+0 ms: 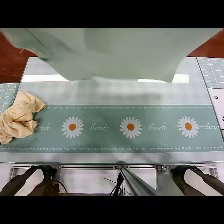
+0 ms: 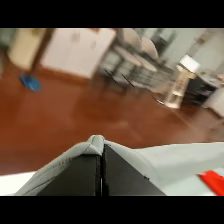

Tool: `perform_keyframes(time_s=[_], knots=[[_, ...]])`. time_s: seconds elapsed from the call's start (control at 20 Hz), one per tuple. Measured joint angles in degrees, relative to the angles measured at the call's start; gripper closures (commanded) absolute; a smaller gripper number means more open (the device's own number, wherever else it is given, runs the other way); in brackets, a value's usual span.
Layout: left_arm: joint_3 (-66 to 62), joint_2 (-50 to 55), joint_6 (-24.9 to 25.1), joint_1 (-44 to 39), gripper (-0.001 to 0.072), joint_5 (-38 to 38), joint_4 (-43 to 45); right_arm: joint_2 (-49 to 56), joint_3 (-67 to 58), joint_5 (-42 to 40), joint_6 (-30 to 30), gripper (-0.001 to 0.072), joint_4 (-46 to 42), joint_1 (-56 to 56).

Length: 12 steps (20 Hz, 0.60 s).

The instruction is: Fold the shirts.

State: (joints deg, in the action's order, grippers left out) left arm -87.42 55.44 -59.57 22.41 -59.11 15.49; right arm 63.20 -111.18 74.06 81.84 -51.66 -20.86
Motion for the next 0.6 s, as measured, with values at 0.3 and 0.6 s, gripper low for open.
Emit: perform_keyframes(time_s=[0.3, 0.6], knots=[[-10.3, -16.9, -8.7, 6.7, 0.0690, -1.1, 23.9, -14.3, -7.3, 3.1, 2.4, 0.0691, -12.0, 0.8], [-11.6, -29.4, -16.0, -1.5, 0.0690, -1.9, 47.5, -26.4, -1.7, 7.1, 3.7, 0.0691, -18.1, 1.7]])
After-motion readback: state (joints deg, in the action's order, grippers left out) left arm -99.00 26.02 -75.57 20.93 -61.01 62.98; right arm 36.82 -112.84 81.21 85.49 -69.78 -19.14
